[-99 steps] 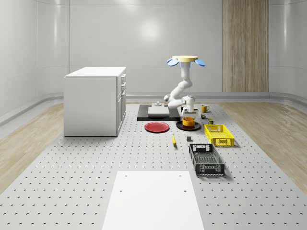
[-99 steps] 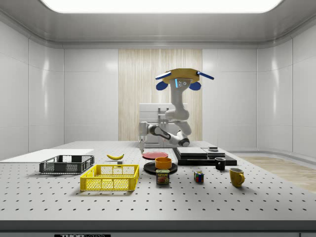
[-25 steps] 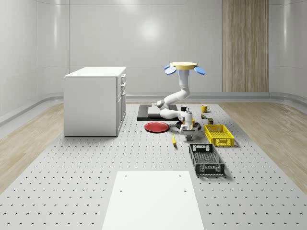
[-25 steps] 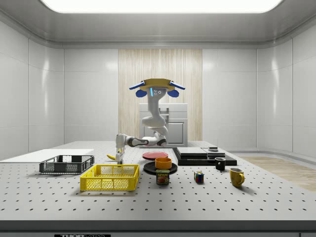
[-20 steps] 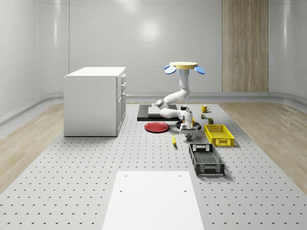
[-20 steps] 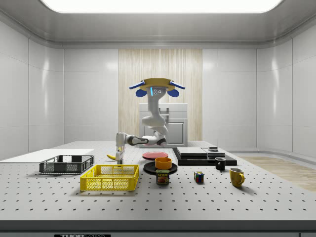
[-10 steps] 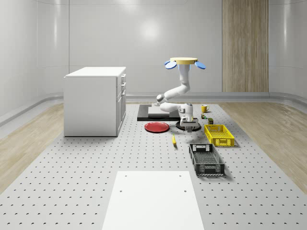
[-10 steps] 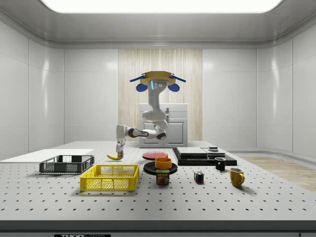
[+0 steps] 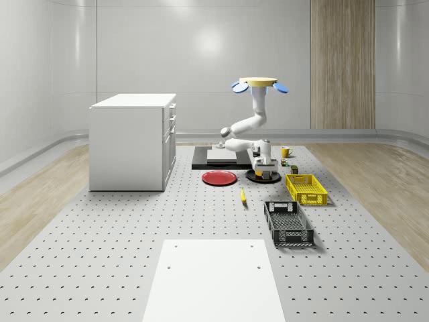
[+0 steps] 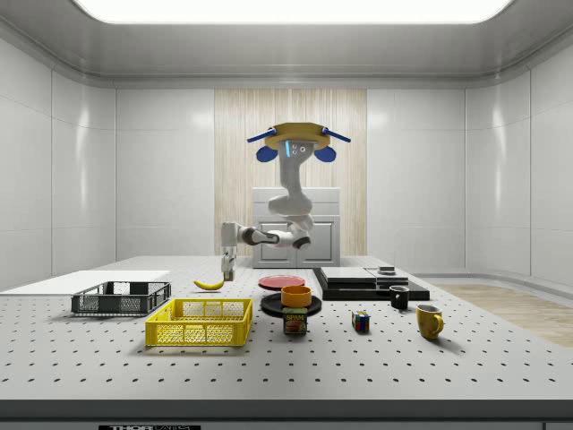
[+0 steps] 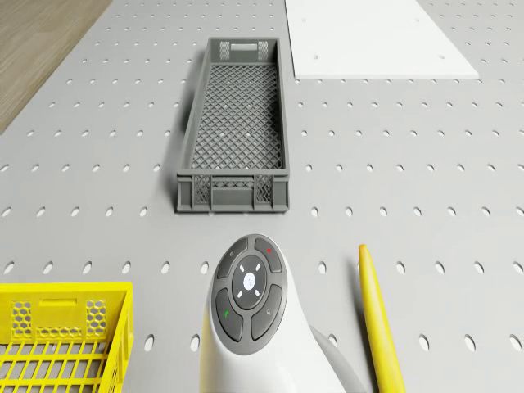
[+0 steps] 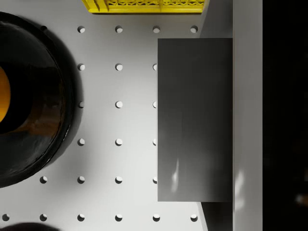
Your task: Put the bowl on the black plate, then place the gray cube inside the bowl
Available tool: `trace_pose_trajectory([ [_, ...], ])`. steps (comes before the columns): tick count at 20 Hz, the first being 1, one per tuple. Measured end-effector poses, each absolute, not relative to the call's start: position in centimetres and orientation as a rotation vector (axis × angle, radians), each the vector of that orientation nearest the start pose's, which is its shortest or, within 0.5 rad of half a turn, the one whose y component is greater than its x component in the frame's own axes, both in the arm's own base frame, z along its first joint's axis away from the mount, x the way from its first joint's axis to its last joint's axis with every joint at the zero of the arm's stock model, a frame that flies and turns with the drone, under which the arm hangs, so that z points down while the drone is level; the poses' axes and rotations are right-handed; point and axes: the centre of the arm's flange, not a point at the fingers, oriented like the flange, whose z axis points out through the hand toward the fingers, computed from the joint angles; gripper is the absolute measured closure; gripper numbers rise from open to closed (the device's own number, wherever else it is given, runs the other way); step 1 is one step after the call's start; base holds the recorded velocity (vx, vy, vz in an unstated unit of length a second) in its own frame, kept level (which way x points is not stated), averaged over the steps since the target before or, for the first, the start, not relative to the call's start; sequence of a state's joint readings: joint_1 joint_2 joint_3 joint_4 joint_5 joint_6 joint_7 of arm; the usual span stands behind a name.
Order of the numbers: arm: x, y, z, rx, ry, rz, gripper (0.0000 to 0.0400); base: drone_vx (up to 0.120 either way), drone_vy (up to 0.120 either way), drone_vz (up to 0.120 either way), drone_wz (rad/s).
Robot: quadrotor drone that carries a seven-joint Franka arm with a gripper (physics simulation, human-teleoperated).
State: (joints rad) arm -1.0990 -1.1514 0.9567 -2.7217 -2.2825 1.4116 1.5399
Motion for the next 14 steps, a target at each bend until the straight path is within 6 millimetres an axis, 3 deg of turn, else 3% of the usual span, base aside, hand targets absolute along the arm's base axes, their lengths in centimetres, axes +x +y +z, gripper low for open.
trace_pose_trajectory([
  [14, 32.67, -1.01, 60.50, 0.000, -0.002, 0.785, 0.0150, -0.120, 0.000, 0.000, 0.000],
])
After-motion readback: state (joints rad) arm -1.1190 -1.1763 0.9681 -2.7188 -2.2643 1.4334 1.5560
